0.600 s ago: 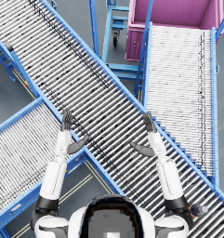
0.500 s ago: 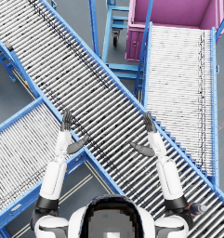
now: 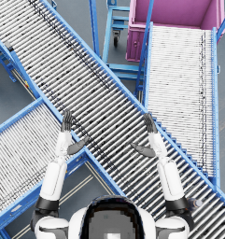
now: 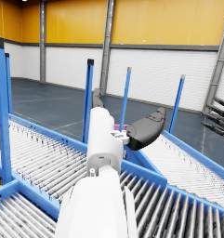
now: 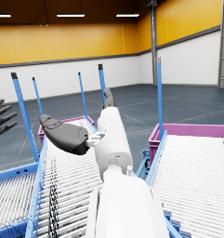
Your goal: Pick up the oil and place it on the left assembly line, put the cola on the right, and keep Sprite still
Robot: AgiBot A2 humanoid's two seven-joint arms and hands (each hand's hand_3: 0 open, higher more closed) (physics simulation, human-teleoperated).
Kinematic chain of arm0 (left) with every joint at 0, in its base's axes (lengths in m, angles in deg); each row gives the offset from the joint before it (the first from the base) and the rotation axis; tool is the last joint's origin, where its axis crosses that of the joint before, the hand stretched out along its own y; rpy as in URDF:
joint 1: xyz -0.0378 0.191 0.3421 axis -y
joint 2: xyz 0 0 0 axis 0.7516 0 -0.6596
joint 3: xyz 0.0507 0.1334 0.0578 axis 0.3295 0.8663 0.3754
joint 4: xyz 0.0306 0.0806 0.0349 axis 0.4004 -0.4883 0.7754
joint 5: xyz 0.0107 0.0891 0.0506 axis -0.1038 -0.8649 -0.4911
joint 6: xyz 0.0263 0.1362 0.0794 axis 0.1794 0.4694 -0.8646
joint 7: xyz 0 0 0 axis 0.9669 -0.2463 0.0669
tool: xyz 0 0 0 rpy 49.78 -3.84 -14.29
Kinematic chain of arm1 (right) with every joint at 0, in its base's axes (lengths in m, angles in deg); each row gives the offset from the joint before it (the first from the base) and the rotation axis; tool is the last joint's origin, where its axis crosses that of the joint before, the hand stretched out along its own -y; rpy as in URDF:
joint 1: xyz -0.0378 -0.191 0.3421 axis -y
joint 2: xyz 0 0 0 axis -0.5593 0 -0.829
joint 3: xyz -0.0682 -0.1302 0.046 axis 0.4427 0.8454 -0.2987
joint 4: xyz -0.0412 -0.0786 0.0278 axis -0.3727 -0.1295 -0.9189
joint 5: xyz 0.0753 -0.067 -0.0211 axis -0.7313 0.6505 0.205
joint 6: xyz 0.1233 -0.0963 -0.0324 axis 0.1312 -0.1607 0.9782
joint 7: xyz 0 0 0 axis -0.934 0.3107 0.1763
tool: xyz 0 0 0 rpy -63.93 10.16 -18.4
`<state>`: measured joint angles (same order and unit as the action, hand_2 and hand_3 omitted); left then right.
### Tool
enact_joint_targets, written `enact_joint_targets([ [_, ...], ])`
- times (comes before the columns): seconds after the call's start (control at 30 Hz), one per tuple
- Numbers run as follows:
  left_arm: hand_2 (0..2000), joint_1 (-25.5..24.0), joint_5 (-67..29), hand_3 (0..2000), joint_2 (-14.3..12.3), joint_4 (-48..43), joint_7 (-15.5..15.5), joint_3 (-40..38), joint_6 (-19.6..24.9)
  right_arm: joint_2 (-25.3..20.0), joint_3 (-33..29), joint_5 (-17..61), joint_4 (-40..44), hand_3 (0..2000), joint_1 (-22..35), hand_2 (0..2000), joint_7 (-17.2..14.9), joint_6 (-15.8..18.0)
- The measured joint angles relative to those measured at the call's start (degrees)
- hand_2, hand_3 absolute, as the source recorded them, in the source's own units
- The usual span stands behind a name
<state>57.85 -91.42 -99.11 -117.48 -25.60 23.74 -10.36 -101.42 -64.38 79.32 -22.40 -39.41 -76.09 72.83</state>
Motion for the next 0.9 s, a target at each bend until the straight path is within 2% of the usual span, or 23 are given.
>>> enact_joint_targets([
  [0.9,0,0.0,0.0,0,0.0,0.0,0.0,0.0,0.0,0.0,0.0,0.0,0.0,0,0.0,0,0.0,0.0],
])
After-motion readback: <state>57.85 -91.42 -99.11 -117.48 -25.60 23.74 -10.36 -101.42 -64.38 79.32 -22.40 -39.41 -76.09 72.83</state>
